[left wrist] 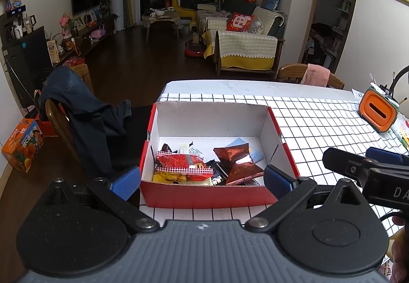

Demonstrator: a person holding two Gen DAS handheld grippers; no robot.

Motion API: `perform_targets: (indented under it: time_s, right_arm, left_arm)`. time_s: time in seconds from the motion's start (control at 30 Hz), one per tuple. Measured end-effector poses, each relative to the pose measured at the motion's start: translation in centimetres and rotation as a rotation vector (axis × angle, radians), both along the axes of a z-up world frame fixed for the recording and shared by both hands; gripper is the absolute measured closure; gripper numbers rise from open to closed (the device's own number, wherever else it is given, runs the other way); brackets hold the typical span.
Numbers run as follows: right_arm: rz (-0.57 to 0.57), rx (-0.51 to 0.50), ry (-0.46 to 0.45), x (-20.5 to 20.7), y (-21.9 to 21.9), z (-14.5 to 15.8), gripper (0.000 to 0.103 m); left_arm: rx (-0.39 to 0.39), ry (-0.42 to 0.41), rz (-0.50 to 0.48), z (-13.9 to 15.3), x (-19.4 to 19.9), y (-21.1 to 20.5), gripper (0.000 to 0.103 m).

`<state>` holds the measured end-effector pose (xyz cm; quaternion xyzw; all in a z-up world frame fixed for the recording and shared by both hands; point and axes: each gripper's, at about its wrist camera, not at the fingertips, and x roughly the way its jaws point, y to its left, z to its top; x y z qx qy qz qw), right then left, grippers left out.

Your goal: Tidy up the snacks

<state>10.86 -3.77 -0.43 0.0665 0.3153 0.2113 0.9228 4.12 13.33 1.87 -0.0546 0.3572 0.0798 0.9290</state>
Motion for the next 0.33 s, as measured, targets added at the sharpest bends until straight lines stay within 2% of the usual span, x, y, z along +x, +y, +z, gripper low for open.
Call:
perform_targets:
  time_s: [0.33]
  right_arm:
    - [-0.003, -0.001, 0.005, -0.21, -0.12, -0.02, 0.000]
  left_arm:
    - [-0.006, 0.010, 0.000, -0.28, -0.27, -0.06, 0.000]
